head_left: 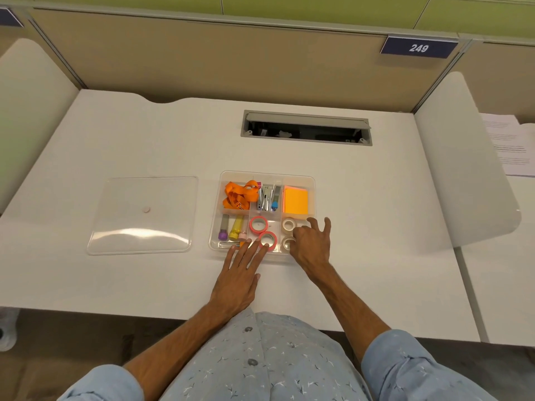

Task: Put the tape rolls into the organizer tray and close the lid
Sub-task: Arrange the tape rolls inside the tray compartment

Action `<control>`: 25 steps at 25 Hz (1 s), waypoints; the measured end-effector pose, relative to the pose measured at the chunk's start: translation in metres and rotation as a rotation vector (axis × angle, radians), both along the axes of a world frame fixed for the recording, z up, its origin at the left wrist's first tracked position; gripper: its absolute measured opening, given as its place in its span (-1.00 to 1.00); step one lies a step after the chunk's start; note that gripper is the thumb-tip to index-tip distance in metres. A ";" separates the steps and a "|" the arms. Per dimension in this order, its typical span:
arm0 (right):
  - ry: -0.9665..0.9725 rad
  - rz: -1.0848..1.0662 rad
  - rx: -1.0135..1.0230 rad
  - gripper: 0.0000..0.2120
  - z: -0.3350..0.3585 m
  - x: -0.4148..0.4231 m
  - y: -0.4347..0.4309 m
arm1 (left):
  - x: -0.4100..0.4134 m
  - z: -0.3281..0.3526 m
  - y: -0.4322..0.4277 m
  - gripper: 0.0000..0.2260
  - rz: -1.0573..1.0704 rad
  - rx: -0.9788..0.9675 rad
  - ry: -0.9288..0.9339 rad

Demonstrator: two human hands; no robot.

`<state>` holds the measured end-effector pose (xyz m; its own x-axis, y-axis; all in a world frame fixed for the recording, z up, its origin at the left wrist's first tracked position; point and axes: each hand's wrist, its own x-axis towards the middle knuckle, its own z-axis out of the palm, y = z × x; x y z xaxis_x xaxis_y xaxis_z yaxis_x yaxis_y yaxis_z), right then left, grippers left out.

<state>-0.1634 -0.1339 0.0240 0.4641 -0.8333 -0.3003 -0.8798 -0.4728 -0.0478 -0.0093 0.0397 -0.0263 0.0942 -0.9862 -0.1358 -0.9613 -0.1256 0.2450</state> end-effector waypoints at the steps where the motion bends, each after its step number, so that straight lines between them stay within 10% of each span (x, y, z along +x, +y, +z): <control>1: -0.005 -0.007 0.012 -0.72 0.000 0.001 0.000 | 0.000 0.000 0.000 -0.40 -0.001 0.003 0.000; 25: -0.008 -0.001 0.082 -0.80 0.006 -0.002 0.006 | -0.003 0.005 0.003 -0.37 0.017 -0.049 0.016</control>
